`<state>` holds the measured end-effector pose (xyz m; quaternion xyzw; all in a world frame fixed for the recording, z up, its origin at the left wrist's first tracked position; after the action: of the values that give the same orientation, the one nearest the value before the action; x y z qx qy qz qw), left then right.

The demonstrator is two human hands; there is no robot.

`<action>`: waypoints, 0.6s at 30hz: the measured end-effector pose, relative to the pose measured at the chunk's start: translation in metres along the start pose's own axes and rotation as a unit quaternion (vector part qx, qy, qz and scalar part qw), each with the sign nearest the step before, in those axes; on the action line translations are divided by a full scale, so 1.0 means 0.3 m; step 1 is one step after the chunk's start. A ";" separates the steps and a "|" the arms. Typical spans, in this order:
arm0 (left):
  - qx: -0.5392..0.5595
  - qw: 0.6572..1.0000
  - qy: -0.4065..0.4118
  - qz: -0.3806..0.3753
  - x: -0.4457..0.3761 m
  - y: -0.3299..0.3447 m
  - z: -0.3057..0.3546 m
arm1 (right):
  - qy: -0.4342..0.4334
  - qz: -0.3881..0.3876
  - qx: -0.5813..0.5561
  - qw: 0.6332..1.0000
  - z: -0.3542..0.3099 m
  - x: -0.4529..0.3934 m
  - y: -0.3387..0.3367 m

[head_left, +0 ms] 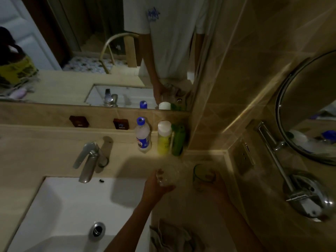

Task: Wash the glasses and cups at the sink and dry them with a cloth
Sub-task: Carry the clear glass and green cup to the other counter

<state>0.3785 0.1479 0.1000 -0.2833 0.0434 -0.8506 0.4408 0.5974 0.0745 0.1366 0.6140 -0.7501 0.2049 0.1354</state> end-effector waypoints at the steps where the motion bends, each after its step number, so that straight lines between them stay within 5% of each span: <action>1: 0.016 1.000 0.004 0.009 0.028 -0.007 0.000 | -0.004 -0.015 -0.002 1.000 -0.001 0.017 0.006; 18: 0.199 0.960 0.064 0.187 0.678 -0.199 -0.100 | -0.110 -0.083 0.048 0.989 -0.072 0.324 0.352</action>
<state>0.2280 0.0213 0.1844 -0.1219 -0.0464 -0.7609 0.6356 0.4728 0.0176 0.1848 0.6988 -0.6961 0.1600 0.0384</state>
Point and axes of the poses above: each hand's wrist, its own x-axis away from the middle knuckle, its own y-axis out of the palm, z = x × y, the point moved 2 cm from there along -x, towards the middle knuckle, and after that the axes turned 14 degrees about -z, right-handed, at the moved point
